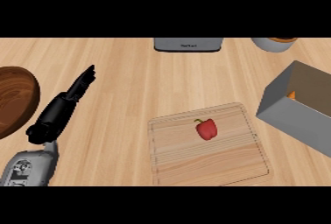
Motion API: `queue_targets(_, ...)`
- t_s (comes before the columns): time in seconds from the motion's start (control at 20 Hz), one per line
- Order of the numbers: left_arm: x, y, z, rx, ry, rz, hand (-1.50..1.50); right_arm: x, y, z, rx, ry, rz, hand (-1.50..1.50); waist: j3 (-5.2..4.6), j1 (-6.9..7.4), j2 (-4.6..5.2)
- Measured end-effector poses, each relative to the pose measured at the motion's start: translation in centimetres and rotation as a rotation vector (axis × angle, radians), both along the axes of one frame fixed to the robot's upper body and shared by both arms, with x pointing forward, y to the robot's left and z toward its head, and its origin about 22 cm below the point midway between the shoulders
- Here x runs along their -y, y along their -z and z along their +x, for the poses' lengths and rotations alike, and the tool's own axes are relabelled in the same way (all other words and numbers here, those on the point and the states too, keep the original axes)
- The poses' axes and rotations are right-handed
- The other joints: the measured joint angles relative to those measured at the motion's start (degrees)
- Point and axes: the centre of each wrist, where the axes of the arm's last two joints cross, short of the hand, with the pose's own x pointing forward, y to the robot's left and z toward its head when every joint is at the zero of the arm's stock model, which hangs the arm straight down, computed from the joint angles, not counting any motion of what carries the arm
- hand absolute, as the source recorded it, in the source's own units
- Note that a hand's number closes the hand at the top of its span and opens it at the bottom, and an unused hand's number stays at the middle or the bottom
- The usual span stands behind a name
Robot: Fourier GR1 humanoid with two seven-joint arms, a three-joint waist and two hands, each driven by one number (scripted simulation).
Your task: Pick the croissant from the cutting board and place it in the cardboard box
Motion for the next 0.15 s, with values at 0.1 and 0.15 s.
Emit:
queue_targets(0.1, -0.1, -0.2, 0.3, 0.002, 0.006, 0.002, 0.0, 1.1, -0.9, 0.0, -0.005, 0.039, 0.086, -1.5, 0.0, 0.18, 0.13)
queue_targets(0.15, -0.2, -0.3, 0.3, 0.006, 0.008, -0.001, 0.0, 2.0, -1.3, -0.4, -0.005, 0.059, 0.119, -1.5, 0.0, 0.33, 0.19)
